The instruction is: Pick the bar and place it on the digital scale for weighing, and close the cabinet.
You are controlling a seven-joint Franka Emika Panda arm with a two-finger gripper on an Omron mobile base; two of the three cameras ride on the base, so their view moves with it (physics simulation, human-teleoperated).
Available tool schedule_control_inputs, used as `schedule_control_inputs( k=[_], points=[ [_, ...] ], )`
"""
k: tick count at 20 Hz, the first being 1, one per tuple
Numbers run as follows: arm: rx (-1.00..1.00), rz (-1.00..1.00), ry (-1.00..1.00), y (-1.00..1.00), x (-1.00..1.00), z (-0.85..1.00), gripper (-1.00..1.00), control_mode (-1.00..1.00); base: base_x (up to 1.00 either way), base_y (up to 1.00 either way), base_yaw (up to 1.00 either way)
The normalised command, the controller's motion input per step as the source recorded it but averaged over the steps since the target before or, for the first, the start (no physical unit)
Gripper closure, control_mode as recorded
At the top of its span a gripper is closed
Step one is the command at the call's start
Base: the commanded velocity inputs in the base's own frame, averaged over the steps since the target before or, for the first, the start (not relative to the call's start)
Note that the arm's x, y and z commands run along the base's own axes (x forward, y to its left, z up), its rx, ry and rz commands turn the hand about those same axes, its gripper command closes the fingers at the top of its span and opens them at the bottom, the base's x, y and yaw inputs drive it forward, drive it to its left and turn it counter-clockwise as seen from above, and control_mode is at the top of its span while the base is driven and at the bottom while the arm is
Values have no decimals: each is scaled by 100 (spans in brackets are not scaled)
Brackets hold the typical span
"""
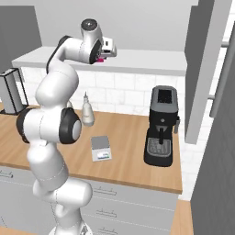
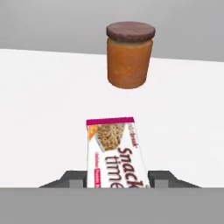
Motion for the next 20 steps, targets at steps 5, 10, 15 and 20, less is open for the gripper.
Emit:
schedule_control_inputs(
  k=[5,10,15,20],
  points=[
    [1,0,4,-23,-53,2,100,-100,0,0,0],
    [0,0,0,-26,-99,0,100,-100,0,0,0],
    [0,0,1,-3,-100,0,100,-100,0,0,0],
    [0,0,0,0,-100,-1,100,-100,0,0,0]
  ],
)
